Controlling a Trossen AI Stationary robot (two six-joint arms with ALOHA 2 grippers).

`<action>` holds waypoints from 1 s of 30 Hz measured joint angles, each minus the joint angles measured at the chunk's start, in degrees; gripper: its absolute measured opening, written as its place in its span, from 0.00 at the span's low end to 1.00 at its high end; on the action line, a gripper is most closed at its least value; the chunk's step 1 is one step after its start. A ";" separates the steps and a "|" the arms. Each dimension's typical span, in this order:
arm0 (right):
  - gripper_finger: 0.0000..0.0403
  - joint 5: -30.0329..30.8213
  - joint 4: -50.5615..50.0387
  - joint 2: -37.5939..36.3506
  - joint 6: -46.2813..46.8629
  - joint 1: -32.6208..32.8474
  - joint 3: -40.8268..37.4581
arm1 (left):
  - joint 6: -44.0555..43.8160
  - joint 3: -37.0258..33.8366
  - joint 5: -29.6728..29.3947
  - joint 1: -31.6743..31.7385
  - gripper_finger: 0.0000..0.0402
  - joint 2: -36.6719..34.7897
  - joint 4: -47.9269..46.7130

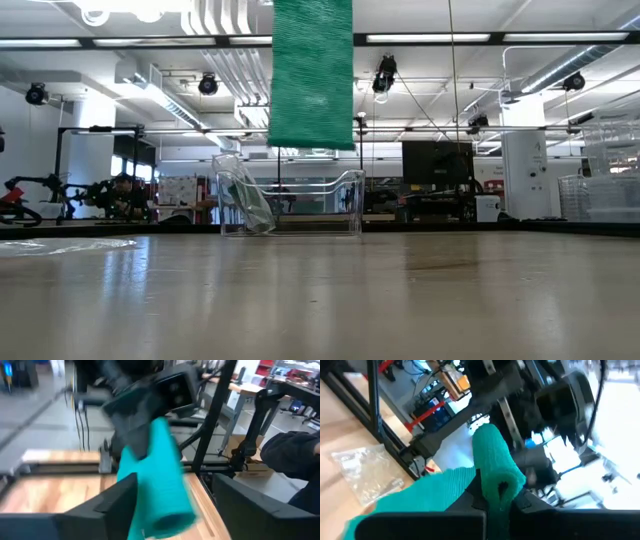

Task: Roll bandage
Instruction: Roll the blue bandage

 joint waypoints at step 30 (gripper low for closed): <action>0.13 5.04 -1.89 0.08 4.48 0.59 -0.81 | 4.82 2.71 1.76 0.04 0.05 5.68 -2.52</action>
